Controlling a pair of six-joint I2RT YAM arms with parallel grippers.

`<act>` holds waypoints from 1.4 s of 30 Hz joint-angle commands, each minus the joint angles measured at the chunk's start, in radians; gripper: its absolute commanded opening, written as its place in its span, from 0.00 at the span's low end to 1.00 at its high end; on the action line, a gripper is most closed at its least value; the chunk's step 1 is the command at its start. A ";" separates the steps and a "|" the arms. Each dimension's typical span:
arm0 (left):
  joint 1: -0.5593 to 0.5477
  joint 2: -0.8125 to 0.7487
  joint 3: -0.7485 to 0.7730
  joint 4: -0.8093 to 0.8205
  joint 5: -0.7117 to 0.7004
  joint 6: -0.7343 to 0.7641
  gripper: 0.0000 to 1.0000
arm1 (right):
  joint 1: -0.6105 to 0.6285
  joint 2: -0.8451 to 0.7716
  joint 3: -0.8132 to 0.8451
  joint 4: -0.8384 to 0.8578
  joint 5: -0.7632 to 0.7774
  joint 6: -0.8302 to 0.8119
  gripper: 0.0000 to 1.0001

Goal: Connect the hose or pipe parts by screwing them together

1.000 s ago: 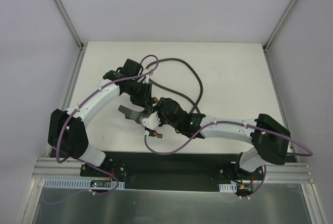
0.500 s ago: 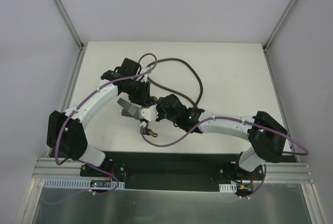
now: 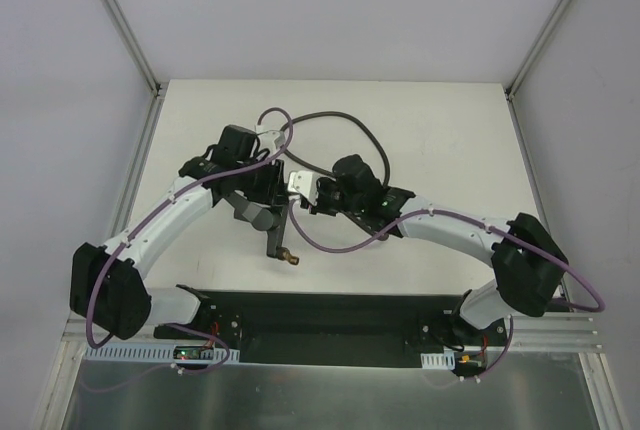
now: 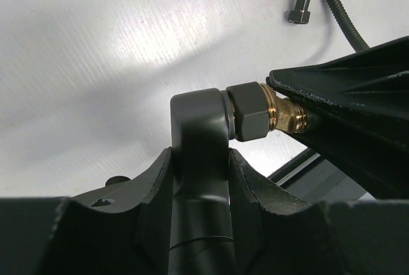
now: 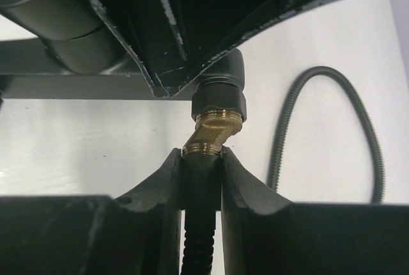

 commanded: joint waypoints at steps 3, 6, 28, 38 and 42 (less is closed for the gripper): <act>-0.021 -0.111 -0.025 0.251 0.073 0.025 0.00 | -0.044 0.004 -0.005 0.100 -0.269 0.252 0.01; -0.026 -0.139 -0.052 0.283 0.042 0.039 0.00 | -0.072 0.014 0.006 0.113 -0.339 0.341 0.01; -0.032 -0.197 -0.175 0.486 -0.193 0.049 0.00 | -0.265 0.174 -0.066 0.748 -0.811 1.265 0.20; -0.009 -0.099 -0.060 0.138 -0.267 0.049 0.00 | -0.325 0.008 -0.155 0.485 -0.632 1.087 0.90; 0.040 -0.075 -0.033 0.034 -0.276 0.055 0.00 | -0.330 -0.093 -0.130 0.256 -0.495 0.980 0.96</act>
